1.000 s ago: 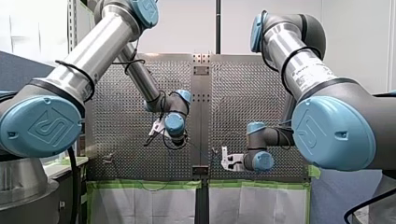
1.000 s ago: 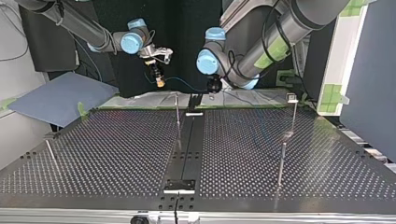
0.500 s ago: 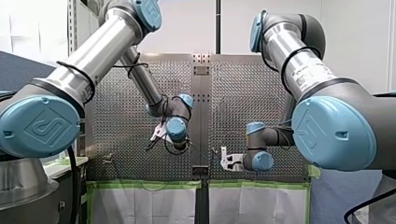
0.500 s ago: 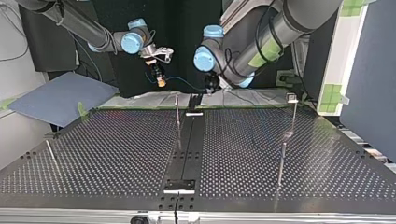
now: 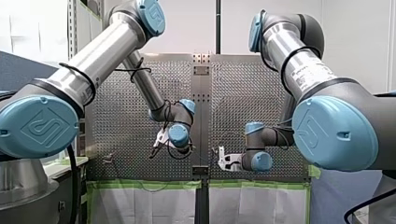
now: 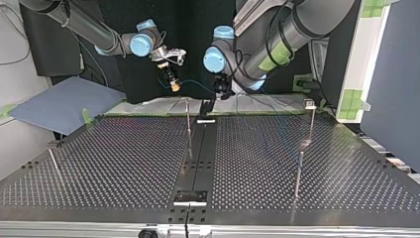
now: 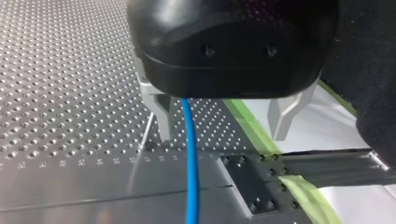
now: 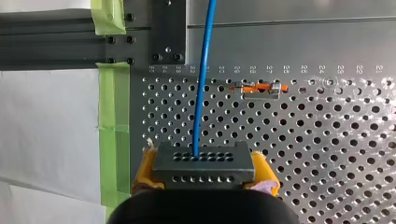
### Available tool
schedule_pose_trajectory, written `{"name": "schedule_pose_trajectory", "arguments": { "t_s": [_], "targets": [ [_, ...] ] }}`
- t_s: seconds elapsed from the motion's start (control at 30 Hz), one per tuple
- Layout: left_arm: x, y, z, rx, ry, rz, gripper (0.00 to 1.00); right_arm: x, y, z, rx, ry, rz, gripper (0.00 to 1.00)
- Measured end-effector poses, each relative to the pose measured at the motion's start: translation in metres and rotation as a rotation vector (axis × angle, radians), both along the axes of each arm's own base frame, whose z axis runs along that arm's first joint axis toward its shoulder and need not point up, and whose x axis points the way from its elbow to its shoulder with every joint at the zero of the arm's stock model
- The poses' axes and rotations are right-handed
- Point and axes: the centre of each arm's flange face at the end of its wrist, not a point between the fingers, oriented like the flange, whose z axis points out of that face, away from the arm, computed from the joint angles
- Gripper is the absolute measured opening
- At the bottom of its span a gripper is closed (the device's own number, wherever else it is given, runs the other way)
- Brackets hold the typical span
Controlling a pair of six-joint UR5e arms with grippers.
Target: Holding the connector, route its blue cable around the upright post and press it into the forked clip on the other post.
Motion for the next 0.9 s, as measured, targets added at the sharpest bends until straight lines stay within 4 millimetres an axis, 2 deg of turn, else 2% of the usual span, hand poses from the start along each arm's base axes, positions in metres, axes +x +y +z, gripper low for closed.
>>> {"name": "schedule_pose_trajectory", "arguments": {
  "t_s": [0.33, 0.6, 0.9],
  "targets": [
    [-0.001, -0.005, -0.006, -0.028, -0.005, -0.003, 0.98, 0.000, 0.000, 0.000, 0.001, 0.001, 0.001, 0.00],
    [-0.002, -0.020, -0.033, -0.050, 0.005, -0.021, 0.98, 0.000, 0.000, 0.000, 0.003, 0.002, -0.003, 0.00],
    [-0.003, -0.032, -0.034, -0.103, 0.000, -0.025, 0.98, -0.002, -0.001, 0.000, 0.005, 0.005, -0.010, 0.00]
  ]
}}
